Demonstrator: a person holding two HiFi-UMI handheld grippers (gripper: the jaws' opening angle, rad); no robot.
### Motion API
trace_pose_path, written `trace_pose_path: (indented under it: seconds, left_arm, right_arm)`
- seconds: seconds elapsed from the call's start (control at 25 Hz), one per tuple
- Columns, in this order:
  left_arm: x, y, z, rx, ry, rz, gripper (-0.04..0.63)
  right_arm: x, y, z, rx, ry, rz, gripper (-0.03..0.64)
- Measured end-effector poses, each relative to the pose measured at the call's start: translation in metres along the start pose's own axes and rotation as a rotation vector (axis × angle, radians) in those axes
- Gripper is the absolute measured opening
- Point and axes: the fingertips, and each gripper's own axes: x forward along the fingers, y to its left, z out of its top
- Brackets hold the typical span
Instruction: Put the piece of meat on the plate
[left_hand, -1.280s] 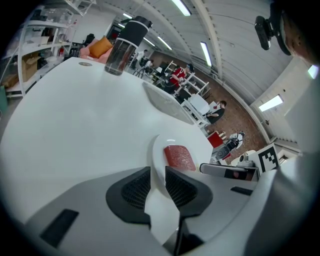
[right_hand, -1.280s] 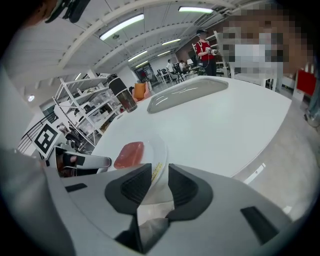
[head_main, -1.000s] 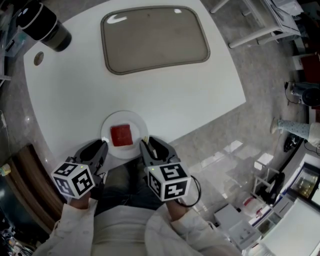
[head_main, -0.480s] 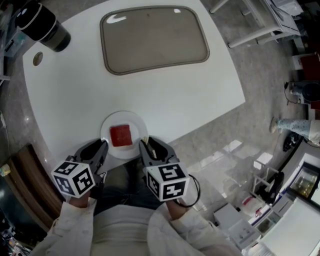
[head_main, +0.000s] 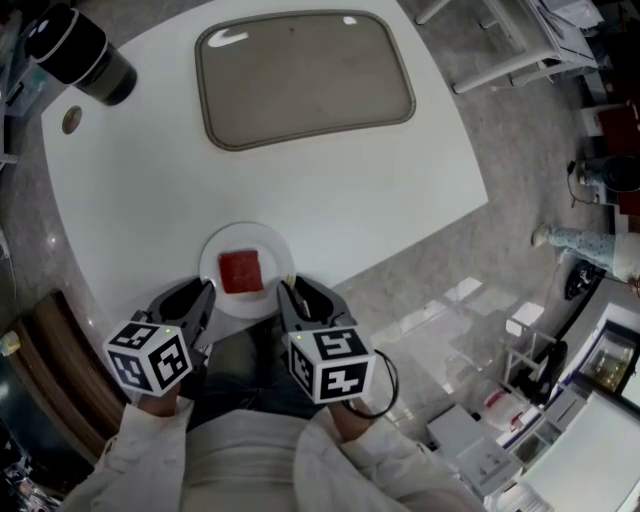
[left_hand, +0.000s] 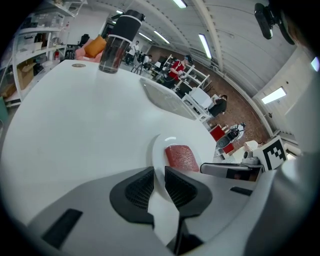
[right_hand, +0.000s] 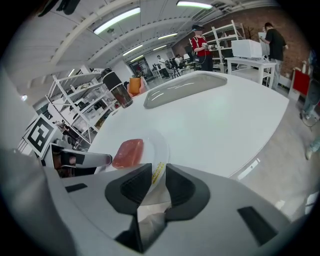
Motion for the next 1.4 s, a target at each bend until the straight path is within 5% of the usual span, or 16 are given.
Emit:
trace_pose_path:
  seconds: [1.4]
  left_arm:
    - [-0.002,-0.028,0.059,0.055,-0.049,-0.071,0.074]
  right_arm:
    - [-0.017,-0.010,0.054,0.070,-0.083,-0.041,0.089]
